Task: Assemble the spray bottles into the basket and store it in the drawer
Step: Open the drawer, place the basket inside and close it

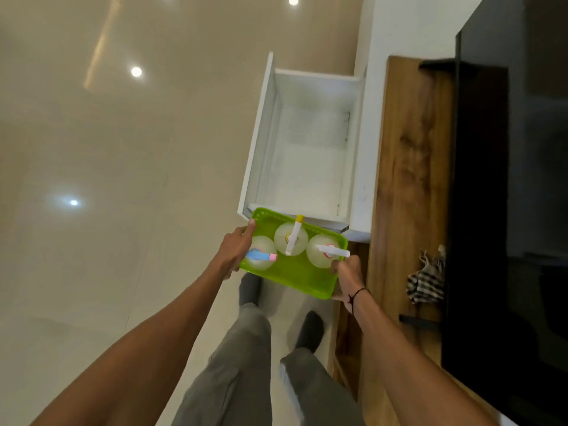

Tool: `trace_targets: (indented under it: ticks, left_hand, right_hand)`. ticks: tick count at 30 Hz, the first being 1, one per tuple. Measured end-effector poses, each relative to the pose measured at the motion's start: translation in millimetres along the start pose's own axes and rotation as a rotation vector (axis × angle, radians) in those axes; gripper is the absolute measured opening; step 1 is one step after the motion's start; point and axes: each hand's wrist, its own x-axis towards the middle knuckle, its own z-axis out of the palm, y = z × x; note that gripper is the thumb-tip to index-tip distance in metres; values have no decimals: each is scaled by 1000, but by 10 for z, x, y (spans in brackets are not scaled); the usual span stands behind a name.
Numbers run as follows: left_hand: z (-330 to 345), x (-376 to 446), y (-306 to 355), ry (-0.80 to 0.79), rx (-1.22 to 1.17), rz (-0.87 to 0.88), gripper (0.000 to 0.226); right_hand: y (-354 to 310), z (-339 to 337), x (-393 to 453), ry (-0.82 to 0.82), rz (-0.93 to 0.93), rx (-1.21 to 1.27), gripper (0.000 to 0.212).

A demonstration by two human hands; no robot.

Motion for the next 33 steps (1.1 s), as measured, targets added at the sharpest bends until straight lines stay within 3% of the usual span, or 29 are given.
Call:
trace_targets:
  ticks: [2,10,18,21,26,30,33]
  left_hand:
    - [-85,13,251,4,10,36,83]
    - [-277,480,1558,-26,137,114,83]
    - [-312,1133,2495,-212,283,91,86]
    - [-348,1403,2789,-261,339,133,81]
    - [-352,1865,3313,-341,467,223,81]
    - [-279,2276,3586,-377,391,330,80]
    - [-207,2530,3605,-335,175,448,68]
  right_hand:
    - [-100,-21,-16,10,-6,26,25]
    - [-624,123,224,-20,26,267,41]
    - [-997,285,741,-86,139,364,56]
    - [-1120,451,951,-60,144,378,70]
    - [-1331,821,1299,-54,138,475,72]
    - [-1597,1174,1574,49,137,596,69]
    - [-1784,1404,1758,94,162,670,63]
